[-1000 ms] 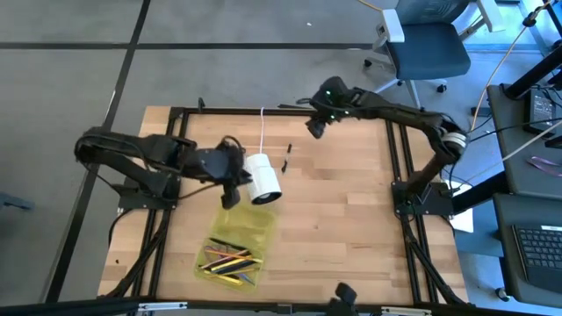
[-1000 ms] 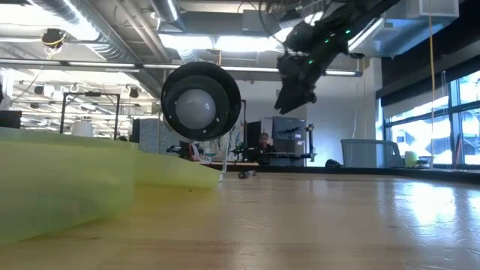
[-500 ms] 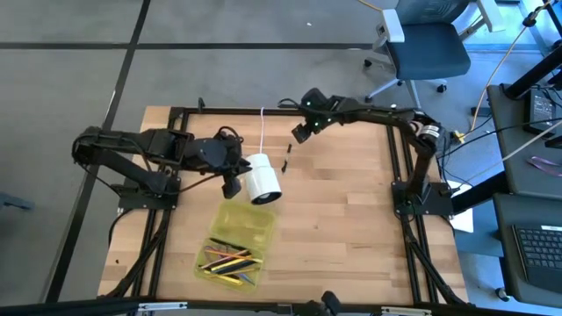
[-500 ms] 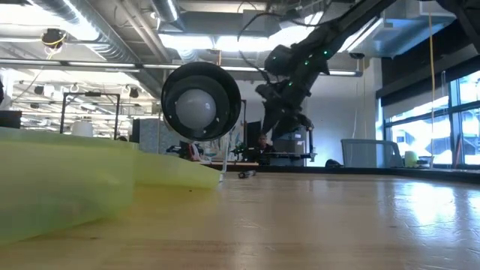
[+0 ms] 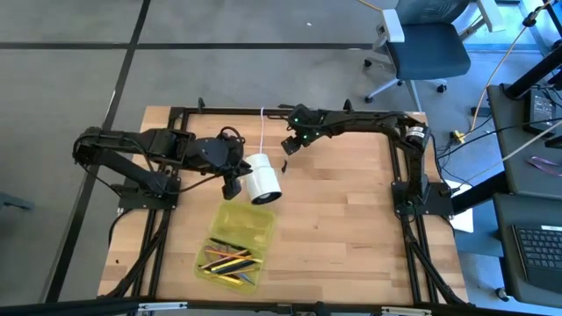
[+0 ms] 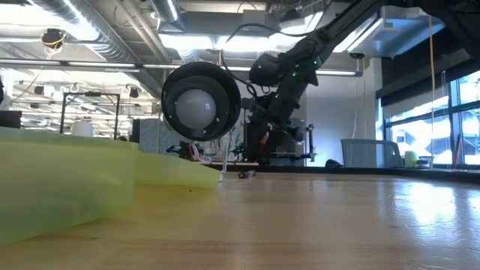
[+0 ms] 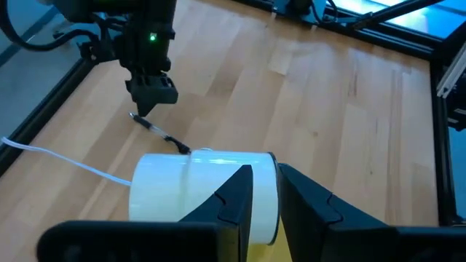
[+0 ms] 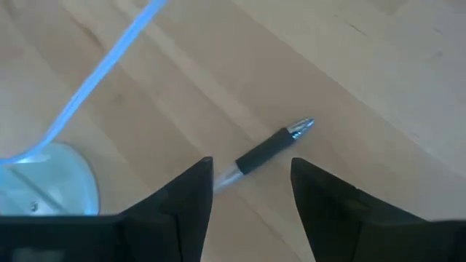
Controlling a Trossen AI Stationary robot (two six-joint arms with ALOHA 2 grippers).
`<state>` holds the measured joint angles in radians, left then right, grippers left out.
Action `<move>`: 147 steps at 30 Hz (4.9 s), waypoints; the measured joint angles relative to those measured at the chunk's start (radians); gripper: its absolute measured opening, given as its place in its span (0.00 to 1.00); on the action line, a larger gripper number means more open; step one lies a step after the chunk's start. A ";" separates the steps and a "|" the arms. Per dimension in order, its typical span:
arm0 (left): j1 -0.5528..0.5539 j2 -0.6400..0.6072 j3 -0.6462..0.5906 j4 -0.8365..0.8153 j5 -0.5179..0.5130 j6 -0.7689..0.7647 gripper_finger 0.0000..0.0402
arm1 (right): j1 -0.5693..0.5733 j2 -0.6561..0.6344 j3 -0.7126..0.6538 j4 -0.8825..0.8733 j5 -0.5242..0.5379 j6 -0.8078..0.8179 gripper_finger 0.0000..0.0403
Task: Pick & place school supplies into a supply box
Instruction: Put the transparent black pen into the supply box
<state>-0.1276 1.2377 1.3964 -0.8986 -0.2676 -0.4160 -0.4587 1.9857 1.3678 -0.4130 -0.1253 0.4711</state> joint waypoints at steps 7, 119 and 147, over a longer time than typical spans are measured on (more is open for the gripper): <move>0.000 0.000 0.000 -0.001 0.032 0.000 0.14 | 0.000 0.028 0.000 0.004 0.005 0.022 0.47; -0.616 -0.150 -0.785 1.288 -0.300 0.123 0.22 | 0.809 -0.160 0.087 0.926 0.371 -0.114 0.11; -0.440 -0.021 -0.803 1.605 -0.201 0.126 0.30 | 0.809 -0.160 0.087 1.069 0.473 -0.284 0.11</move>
<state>-0.5679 1.2167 0.5934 0.7066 -0.4687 -0.2900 0.3504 1.8252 1.4544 0.6563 0.3477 0.1870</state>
